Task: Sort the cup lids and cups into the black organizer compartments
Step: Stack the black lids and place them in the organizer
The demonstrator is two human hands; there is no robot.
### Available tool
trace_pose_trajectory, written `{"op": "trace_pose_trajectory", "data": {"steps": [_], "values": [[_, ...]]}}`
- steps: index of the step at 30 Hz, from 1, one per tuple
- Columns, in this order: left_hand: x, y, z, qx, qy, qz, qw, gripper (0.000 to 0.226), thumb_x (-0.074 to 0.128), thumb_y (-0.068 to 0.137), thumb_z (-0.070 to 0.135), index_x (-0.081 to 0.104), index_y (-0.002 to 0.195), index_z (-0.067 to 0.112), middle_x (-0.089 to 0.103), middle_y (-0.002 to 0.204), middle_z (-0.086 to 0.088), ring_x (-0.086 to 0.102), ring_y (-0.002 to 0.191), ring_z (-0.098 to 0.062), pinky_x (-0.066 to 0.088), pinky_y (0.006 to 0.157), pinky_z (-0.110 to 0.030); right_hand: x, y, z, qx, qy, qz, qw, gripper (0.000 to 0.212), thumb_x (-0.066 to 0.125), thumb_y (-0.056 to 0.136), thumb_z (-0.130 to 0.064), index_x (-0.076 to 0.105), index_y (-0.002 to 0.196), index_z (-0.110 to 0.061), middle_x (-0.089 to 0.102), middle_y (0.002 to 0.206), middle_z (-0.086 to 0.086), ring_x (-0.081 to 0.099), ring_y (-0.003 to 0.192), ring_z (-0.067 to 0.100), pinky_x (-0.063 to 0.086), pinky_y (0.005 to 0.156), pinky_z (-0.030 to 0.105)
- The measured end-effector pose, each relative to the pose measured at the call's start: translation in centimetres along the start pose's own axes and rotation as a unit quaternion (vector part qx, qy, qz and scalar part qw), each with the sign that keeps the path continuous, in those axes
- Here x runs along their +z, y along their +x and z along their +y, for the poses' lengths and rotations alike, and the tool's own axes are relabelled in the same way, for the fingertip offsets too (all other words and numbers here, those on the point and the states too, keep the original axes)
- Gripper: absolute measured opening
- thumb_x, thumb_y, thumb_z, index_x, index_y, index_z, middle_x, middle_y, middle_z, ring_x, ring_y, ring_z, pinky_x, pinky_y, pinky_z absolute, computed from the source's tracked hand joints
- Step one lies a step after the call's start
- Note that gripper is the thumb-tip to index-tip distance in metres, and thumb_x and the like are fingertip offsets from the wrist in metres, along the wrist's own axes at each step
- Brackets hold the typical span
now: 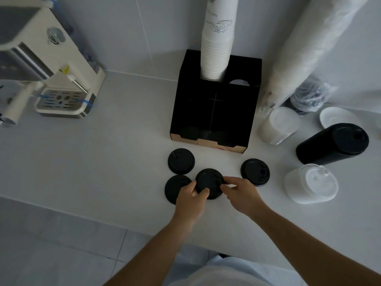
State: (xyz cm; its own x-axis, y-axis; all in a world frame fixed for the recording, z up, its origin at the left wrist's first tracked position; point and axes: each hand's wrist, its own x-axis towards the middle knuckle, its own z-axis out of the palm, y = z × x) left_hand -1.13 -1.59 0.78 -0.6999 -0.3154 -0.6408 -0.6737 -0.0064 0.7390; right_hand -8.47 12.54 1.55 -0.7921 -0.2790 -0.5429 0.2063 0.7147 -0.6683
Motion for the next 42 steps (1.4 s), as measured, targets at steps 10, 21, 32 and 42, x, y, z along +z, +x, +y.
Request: {"op": "trace_pose_trajectory", "data": {"steps": [10,21,32,42], "values": [[0.2,1.2,0.7,-0.038,0.077,-0.030,0.996,0.083,0.060,0.068,0.054,0.049,0.139,0.014,0.059,0.131,-0.017,0.056,0.121,-0.028,0.048,0.098,-0.038,0.1,0.9,0.1,0.001,-0.036,-0.019,0.999,0.034,0.056,0.094,-0.029,0.065,0.126,-0.022,0.064,0.124,0.001,0.064,0.091,0.016,0.048,0.077,0.029],[0.4,1.5,1.4,-0.053,0.098,-0.017,0.994,0.068,0.063,0.075,0.047,0.056,0.133,0.013,0.063,0.123,-0.005,0.059,0.112,-0.020,0.049,0.093,-0.033,0.4,0.7,0.1,0.065,0.038,-0.035,0.997,0.037,0.059,0.091,-0.025,0.064,0.127,-0.016,0.069,0.115,0.007,0.064,0.088,0.020,0.050,0.069,0.024],[1.6,1.6,2.4,0.049,0.131,0.017,0.990,0.042,0.059,0.090,0.021,0.059,0.131,0.013,0.065,0.124,0.000,0.059,0.110,-0.011,0.046,0.092,-0.025,-1.9,-1.6,2.1,0.103,0.276,0.023,0.955,0.030,0.060,0.091,-0.009,0.072,0.092,-0.036,0.071,0.095,-0.009,0.064,0.101,0.019,0.052,0.098,0.041],[7.4,3.0,5.9,0.093,0.116,-0.057,0.987,0.039,0.054,0.093,0.018,0.058,0.132,0.017,0.061,0.131,0.002,0.051,0.105,-0.003,0.038,0.083,-0.013,-5.8,-2.4,5.4,0.087,0.267,0.156,0.947,0.039,0.057,0.092,-0.013,0.061,0.130,-0.022,0.073,0.108,0.000,0.063,0.082,0.010,0.047,0.061,0.018]]}}
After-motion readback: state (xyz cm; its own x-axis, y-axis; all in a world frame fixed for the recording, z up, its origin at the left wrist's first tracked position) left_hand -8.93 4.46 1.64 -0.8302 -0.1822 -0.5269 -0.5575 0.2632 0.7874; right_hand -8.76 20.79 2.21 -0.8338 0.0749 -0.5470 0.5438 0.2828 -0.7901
